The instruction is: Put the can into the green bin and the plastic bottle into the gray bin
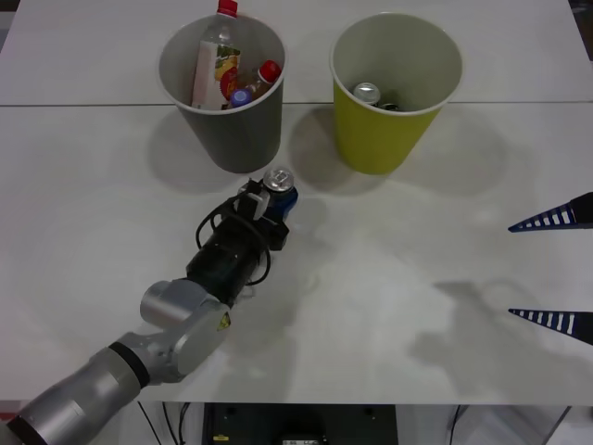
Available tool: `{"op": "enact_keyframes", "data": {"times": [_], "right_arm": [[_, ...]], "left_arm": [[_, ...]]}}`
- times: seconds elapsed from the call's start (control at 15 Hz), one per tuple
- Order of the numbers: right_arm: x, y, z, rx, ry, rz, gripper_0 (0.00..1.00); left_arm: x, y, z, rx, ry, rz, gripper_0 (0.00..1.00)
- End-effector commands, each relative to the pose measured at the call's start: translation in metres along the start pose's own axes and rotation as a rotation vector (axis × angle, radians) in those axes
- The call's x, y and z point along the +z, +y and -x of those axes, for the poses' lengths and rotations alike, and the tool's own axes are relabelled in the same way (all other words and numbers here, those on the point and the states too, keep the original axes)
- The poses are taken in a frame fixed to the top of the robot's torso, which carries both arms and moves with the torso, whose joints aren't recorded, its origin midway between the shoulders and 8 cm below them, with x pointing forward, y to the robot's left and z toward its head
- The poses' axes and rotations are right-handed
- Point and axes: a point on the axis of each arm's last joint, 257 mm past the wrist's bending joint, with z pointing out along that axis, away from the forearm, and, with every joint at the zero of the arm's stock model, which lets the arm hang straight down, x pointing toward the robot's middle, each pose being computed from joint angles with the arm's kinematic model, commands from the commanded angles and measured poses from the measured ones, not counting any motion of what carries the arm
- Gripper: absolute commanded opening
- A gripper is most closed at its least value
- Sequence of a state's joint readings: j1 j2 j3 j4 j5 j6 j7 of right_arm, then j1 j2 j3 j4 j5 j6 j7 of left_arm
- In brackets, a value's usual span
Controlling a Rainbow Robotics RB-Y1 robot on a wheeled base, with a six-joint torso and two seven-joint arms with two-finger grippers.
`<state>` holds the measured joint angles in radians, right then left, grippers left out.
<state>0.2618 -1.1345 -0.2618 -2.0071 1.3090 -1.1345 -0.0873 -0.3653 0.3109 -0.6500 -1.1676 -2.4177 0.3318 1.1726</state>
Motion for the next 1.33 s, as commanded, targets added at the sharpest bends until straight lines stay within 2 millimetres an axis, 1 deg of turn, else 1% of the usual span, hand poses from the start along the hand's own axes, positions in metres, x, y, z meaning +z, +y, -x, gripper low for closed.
{"op": "enact_keyframes", "data": {"times": [0.07,0.33,0.47,0.53,0.73,0.87,1.0,1.07,1.2,1.27,1.33], "right_arm": [[0.000,0.000,0.000,0.000,0.000,0.000,1.00],[0.000,0.000,0.000,0.000,0.000,0.000,1.00],[0.000,0.000,0.000,0.000,0.000,0.000,1.00],[0.000,0.000,0.000,0.000,0.000,0.000,1.00],[0.000,0.000,0.000,0.000,0.000,0.000,1.00],[0.000,0.000,0.000,0.000,0.000,0.000,1.00],[0.000,0.000,0.000,0.000,0.000,0.000,1.00],[0.000,0.000,0.000,0.000,0.000,0.000,1.00],[0.000,0.000,0.000,0.000,0.000,0.000,1.00],[0.000,0.000,0.000,0.000,0.000,0.000,1.00],[0.000,0.000,0.000,0.000,0.000,0.000,1.00]], "left_arm": [[-0.013,0.004,0.003,0.055,0.063,-0.073,0.00],[-0.040,0.011,0.000,0.188,0.221,-0.206,0.00],[-0.055,0.019,0.004,0.252,0.309,-0.260,0.00],[-0.060,0.023,0.006,0.273,0.333,-0.270,0.00],[-0.079,0.041,0.013,0.342,0.439,-0.300,0.00],[-0.095,0.055,0.023,0.382,0.520,-0.310,0.00],[-0.107,0.067,0.041,0.380,0.581,-0.303,0.00],[-0.111,0.072,0.048,0.352,0.598,-0.304,0.00],[-0.121,0.076,0.065,0.298,0.632,-0.327,0.00],[-0.130,0.075,0.076,0.279,0.654,-0.354,0.00],[-0.136,0.074,0.081,0.276,0.679,-0.377,0.00]]}}
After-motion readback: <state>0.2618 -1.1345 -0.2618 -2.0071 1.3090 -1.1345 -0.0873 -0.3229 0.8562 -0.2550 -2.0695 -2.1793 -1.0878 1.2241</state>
